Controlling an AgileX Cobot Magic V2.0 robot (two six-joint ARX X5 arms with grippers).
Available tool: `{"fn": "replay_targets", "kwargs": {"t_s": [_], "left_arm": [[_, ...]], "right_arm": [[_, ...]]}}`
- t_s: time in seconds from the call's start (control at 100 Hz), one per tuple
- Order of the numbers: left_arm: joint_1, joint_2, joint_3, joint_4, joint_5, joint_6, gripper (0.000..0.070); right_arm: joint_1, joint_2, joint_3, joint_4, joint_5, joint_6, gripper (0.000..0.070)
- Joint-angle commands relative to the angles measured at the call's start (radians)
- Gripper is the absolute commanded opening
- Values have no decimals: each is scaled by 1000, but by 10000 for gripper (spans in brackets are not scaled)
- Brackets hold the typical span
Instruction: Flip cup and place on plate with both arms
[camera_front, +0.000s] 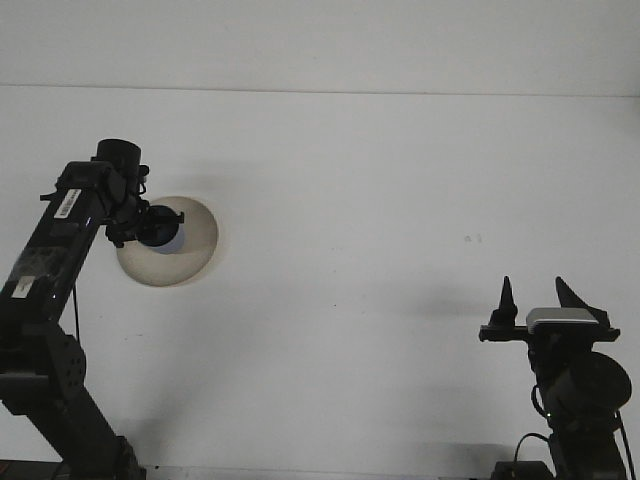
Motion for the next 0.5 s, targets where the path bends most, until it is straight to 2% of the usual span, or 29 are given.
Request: {"fn": "replay_targets", "kwargs": {"t_s": [0.0, 0.16, 0.21, 0.3, 0.35, 0.4, 0.49], "left_arm": [[4, 34, 16, -5, -2, 17, 15], [6, 42, 16, 7, -1, 20, 35], [6, 42, 16, 9, -1, 21, 110], [6, 42, 16, 8, 5, 25, 307], [6, 42, 16, 10, 7, 28, 386], [6, 42, 18, 12, 7, 31, 428], [6, 42, 30, 12, 7, 31, 430]], "right_arm": [[2, 2, 10, 13, 0, 3, 520], [2, 2, 10, 13, 0, 3, 520], [2, 2, 10, 13, 0, 3, 520], [2, 2, 10, 13, 0, 3, 520], [2, 2, 10, 13, 0, 3, 520], [2, 2, 10, 13, 0, 3, 520], [2, 2, 10, 13, 0, 3, 520]]}}
